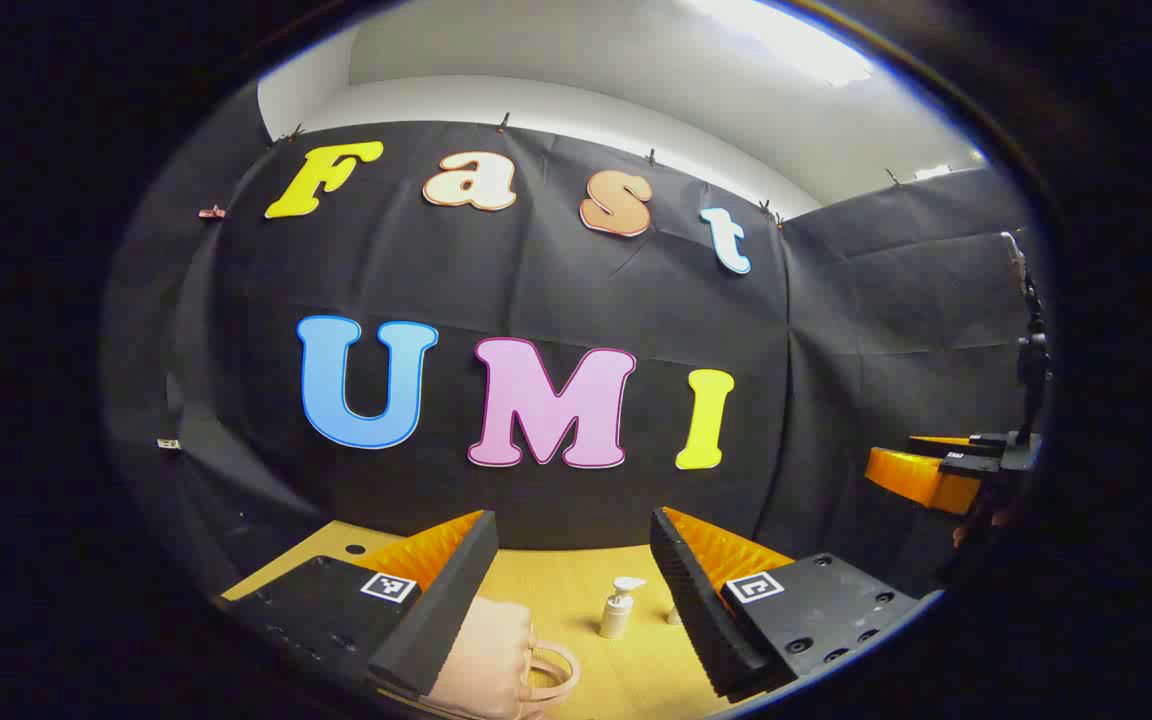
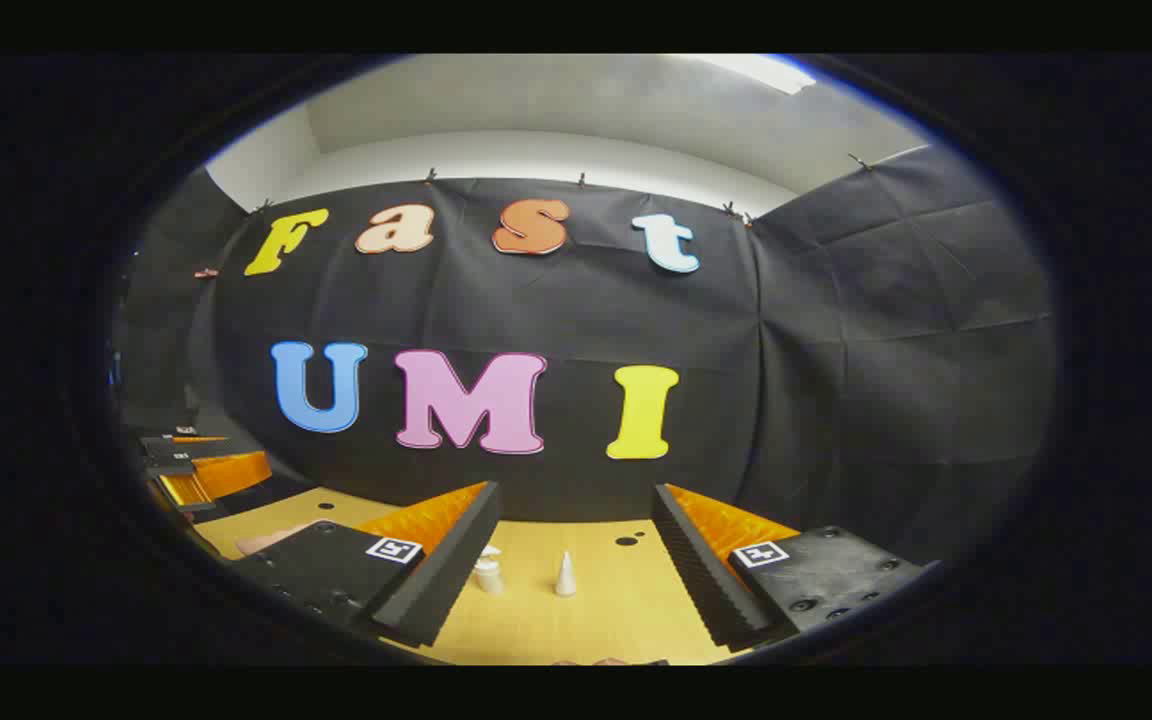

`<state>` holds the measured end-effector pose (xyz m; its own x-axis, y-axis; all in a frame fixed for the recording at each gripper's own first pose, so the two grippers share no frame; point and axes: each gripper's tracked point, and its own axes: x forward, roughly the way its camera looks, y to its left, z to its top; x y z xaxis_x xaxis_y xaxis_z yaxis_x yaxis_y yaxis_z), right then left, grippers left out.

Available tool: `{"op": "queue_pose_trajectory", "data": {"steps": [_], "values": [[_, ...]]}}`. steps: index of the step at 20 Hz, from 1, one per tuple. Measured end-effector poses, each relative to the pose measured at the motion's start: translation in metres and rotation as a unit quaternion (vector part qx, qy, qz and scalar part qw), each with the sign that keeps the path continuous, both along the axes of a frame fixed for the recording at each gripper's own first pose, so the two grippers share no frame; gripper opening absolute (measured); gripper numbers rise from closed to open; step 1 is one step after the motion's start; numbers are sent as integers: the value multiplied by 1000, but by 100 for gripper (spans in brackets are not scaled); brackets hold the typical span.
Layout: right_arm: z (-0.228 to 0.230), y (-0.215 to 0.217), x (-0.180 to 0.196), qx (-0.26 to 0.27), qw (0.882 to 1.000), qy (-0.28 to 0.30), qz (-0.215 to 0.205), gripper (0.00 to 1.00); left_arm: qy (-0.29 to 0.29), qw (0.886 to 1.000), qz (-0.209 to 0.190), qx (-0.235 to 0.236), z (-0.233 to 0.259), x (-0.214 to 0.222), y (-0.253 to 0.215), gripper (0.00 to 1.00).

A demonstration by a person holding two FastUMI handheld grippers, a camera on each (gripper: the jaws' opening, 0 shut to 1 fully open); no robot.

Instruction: First open the suitcase, pack the skin care products into it, and then close the suitcase.

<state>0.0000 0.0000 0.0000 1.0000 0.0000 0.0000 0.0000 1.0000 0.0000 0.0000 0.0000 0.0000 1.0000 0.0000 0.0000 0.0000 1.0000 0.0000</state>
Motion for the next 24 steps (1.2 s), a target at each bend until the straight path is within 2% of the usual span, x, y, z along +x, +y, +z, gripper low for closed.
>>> {"op": "queue_pose_trajectory", "data": {"steps": [2,5,14,15,16,19,24], "values": [[0,0,0,0,1000,0,0,97,5,1000,-11,-8,-4,1,-2,96],[0,0,0,0,1000,0,0,96,14,1000,-12,8,-8,3,4,97],[0,0,0,0,1000,0,0,96,15,999,-35,19,-7,12,-6,96],[-1,-3,-1,-10,1000,3,2,96,18,999,-42,14,-10,12,-8,93],[0,-1,0,-4,1000,0,2,96,23,998,-50,4,-18,13,-12,96],[-1,-1,1,0,1000,3,0,96,40,997,-66,-19,-40,11,-16,96],[-6,7,8,14,1000,3,14,96,102,992,-68,30,-113,12,-32,96]]}}
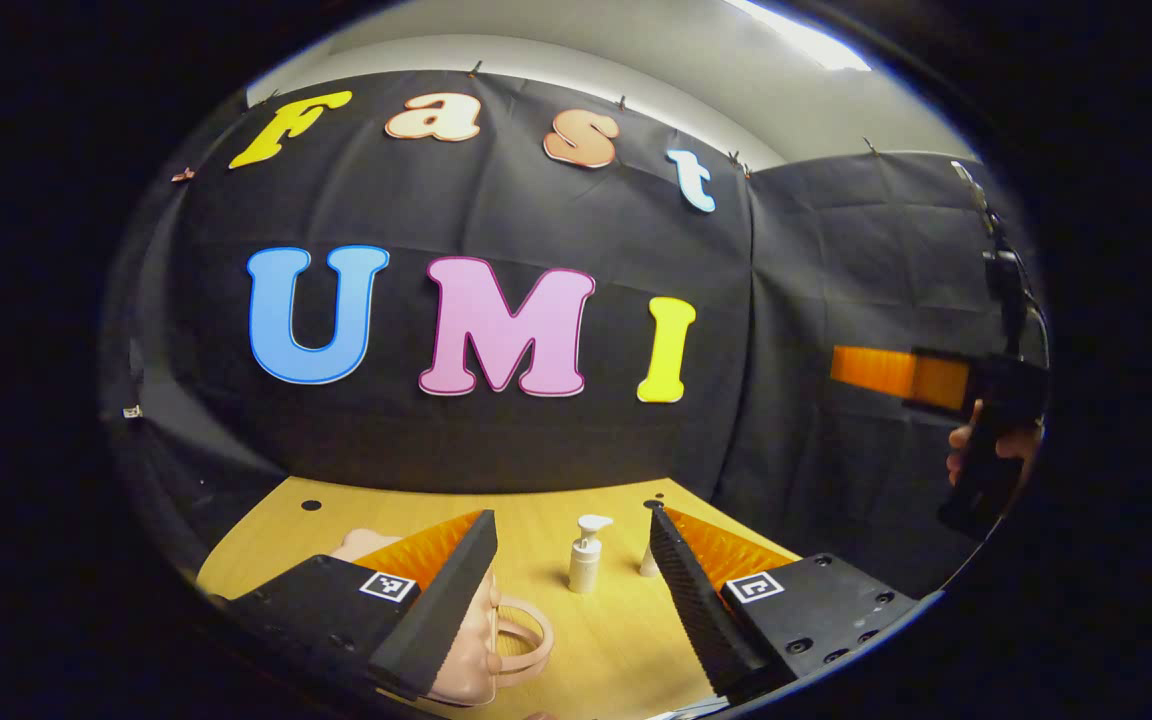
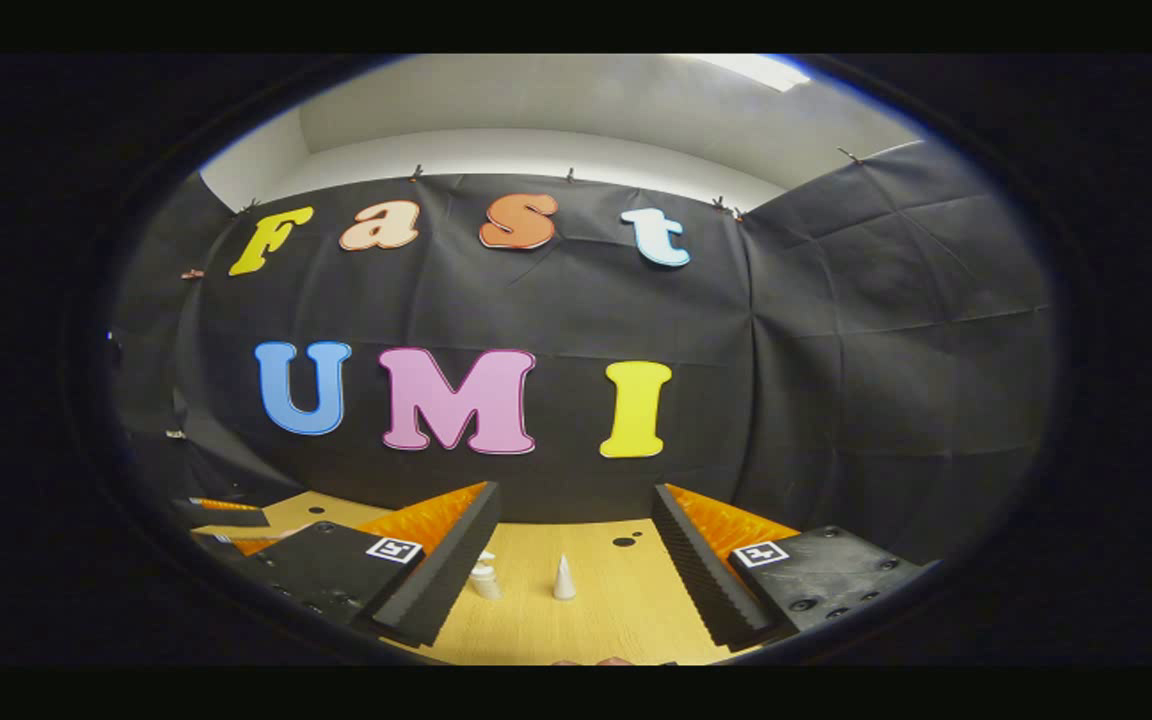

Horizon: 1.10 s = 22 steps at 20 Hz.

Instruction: First open the suitcase, pack the skin care products into it, and then close the suitcase.

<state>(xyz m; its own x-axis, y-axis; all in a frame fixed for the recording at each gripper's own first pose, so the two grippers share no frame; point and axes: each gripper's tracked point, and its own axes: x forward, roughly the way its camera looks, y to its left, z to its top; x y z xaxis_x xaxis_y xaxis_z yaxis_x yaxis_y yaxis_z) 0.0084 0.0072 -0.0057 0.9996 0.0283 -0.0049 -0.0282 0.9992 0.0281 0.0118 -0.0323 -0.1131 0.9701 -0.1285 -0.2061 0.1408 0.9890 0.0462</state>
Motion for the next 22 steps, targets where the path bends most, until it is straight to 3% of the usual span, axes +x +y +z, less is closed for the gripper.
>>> {"op": "queue_pose_trajectory", "data": {"steps": [5,8,16,22], "values": [[-16,-16,30,-8,1000,2,26,96,83,996,16,-22,-78,28,-19,97],[-38,-20,61,8,999,29,42,96,138,988,65,-27,-120,49,-1,97],[-117,-45,132,56,992,97,57,96,282,942,173,-53,-233,79,34,98],[-145,-64,162,73,988,122,60,98,336,923,178,-47,-267,92,32,91]]}}
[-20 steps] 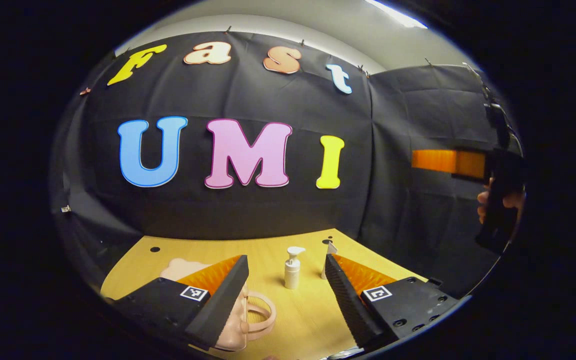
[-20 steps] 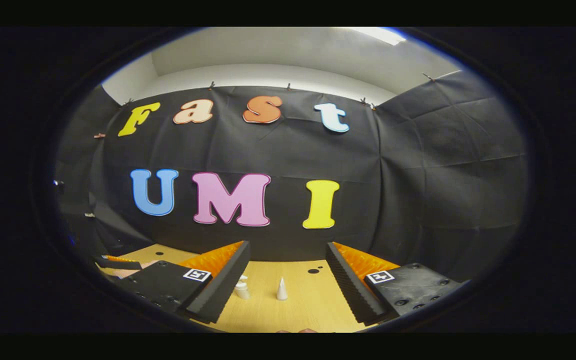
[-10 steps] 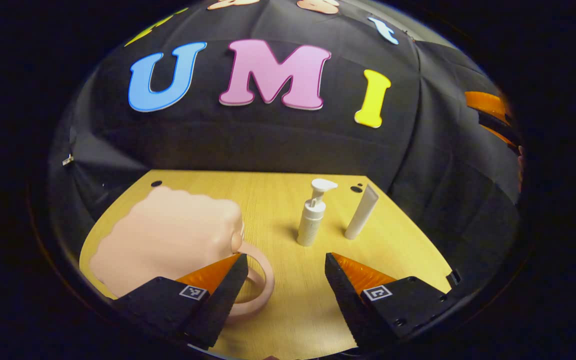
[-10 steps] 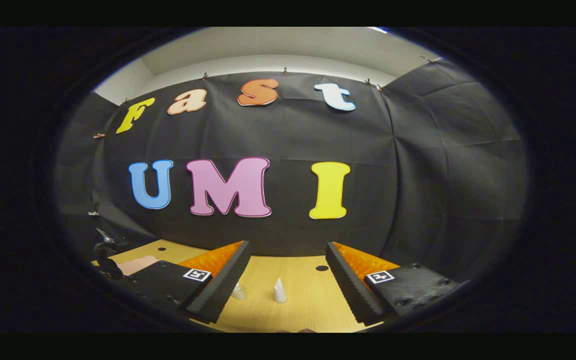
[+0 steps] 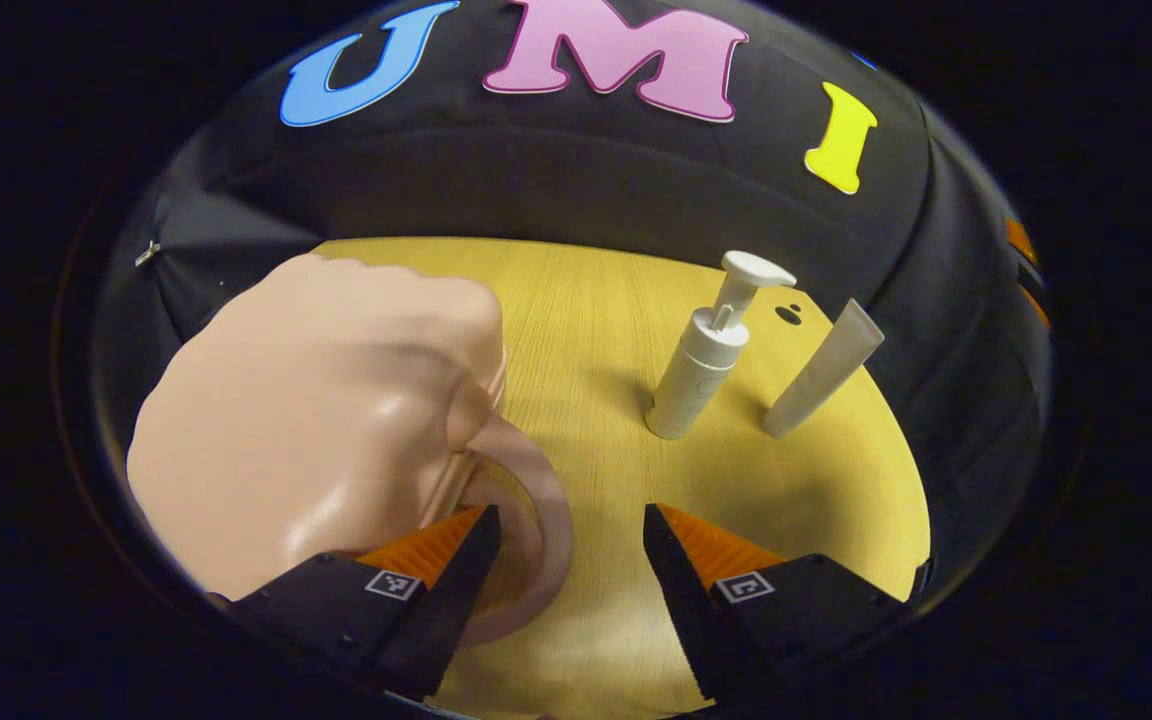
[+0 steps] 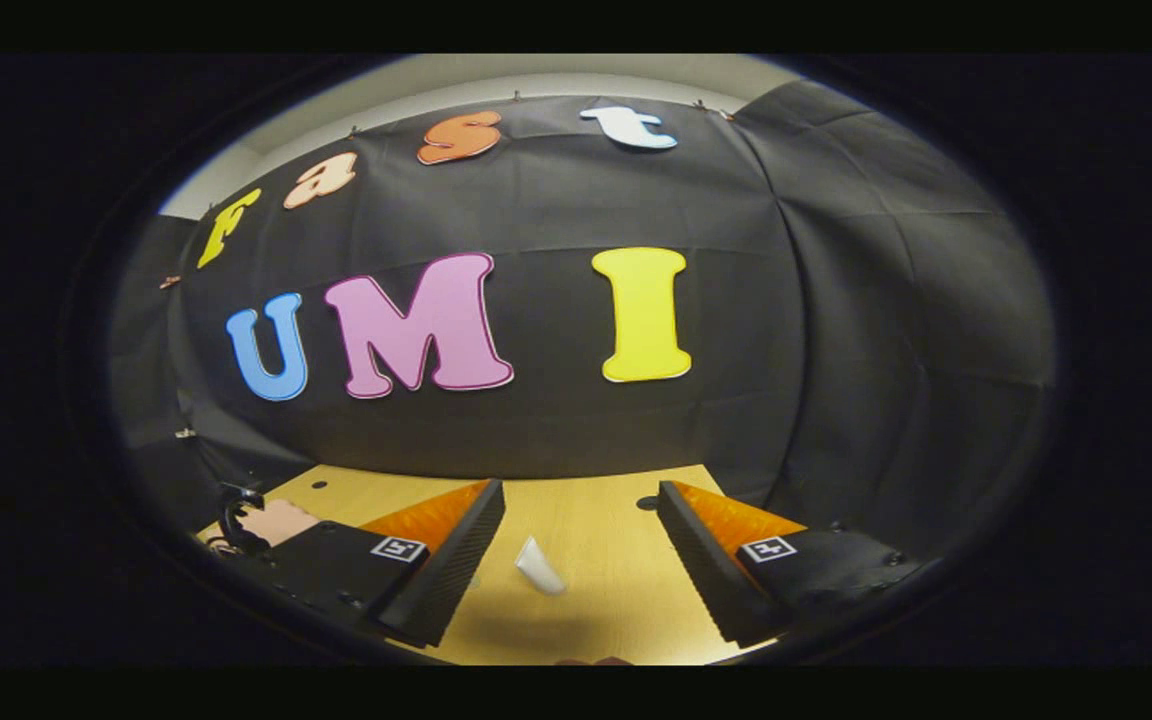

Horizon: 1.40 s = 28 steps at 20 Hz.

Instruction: First open the suitcase, pack the skin care products into it, and then close the suitcase.

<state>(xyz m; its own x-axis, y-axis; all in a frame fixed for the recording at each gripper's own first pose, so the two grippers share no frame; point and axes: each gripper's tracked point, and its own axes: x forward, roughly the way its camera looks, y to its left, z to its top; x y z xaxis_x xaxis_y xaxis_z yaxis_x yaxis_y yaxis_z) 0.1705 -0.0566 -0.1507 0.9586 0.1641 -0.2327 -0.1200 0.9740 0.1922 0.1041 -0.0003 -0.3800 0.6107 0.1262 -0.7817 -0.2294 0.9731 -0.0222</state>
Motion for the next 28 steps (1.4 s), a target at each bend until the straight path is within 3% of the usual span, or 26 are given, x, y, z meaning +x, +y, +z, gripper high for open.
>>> {"op": "queue_pose_trajectory", "data": {"steps": [1,3,4,6,10,15,22,28], "values": [[-2,-2,2,1,1000,1,2,92,9,1000,-7,-17,-2,1,-6,89],[-6,-5,4,3,1000,6,4,98,26,999,-5,-22,-5,-3,-5,79],[-10,-7,4,5,1000,9,4,98,33,999,-3,-5,-6,-4,3,63],[-14,-14,4,15,1000,13,-1,98,45,999,-11,-20,-6,-4,-1,20],[-16,-26,-3,25,999,18,-21,97,64,997,-49,15,-3,3,-3,12],[-9,-40,-8,22,999,8,-38,97,67,996,-35,-43,27,5,-10,10],[3,-25,-10,19,999,-12,-39,97,18,997,-42,-58,113,9,13,9],[21,19,-12,23,999,-28,-20,97,-65,996,-16,-54,203,6,80,8]]}}
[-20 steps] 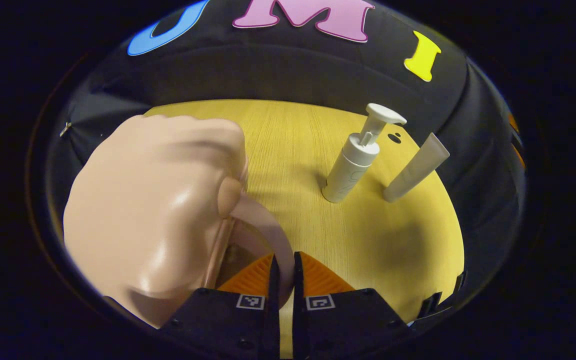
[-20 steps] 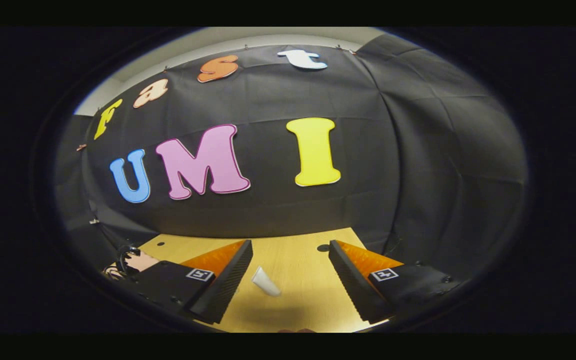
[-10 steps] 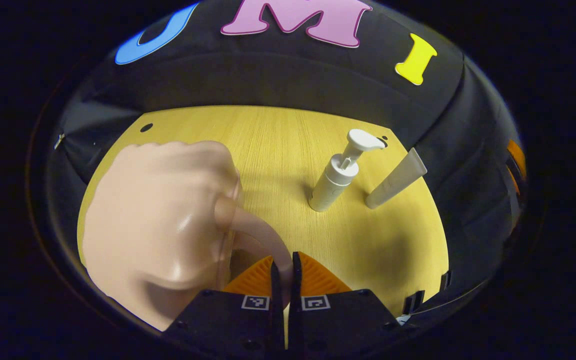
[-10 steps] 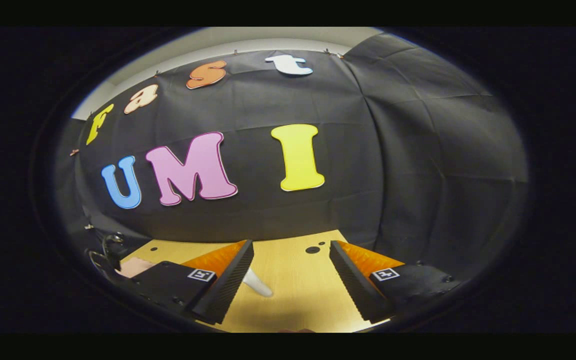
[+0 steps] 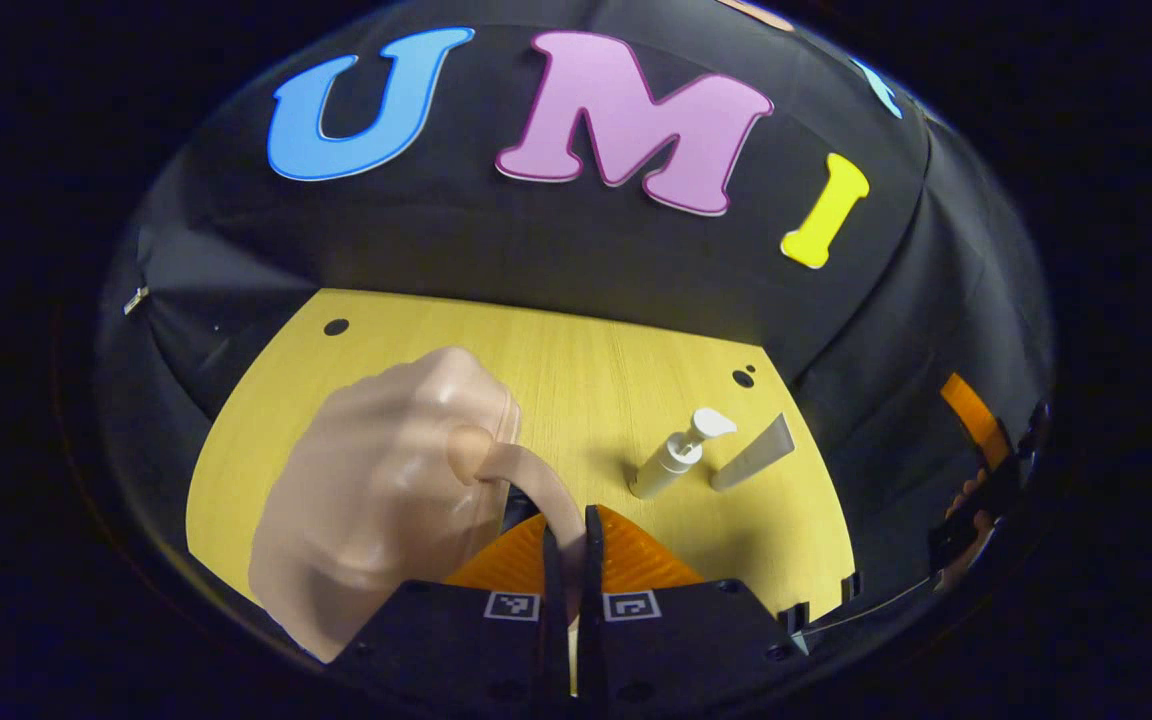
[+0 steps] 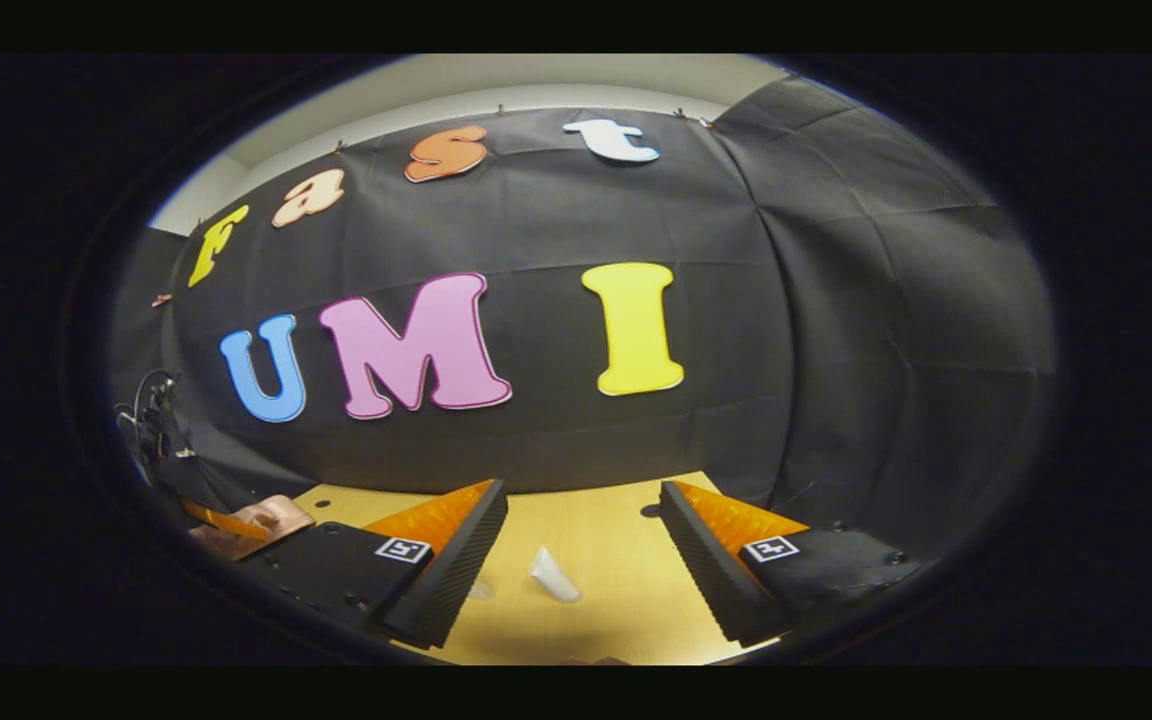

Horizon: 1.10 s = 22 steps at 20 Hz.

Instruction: First open the suitcase, pack the skin care products into it, and then close the suitcase.

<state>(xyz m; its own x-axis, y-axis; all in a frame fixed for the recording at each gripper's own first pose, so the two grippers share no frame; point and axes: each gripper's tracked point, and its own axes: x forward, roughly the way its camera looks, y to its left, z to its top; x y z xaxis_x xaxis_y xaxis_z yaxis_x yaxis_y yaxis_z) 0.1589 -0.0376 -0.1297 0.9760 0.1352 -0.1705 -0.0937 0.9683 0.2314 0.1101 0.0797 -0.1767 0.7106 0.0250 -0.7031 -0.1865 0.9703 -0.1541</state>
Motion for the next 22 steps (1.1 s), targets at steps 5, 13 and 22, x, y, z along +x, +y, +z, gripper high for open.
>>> {"op": "queue_pose_trajectory", "data": {"steps": [5,13,22], "values": [[28,47,-9,-2,1000,-22,7,97,-57,998,21,12,50,-14,77,8],[52,110,-34,-21,999,-33,19,97,-74,993,75,49,74,-38,225,9],[51,134,-65,-87,996,-5,10,97,-10,985,167,34,-25,-89,395,9]]}}
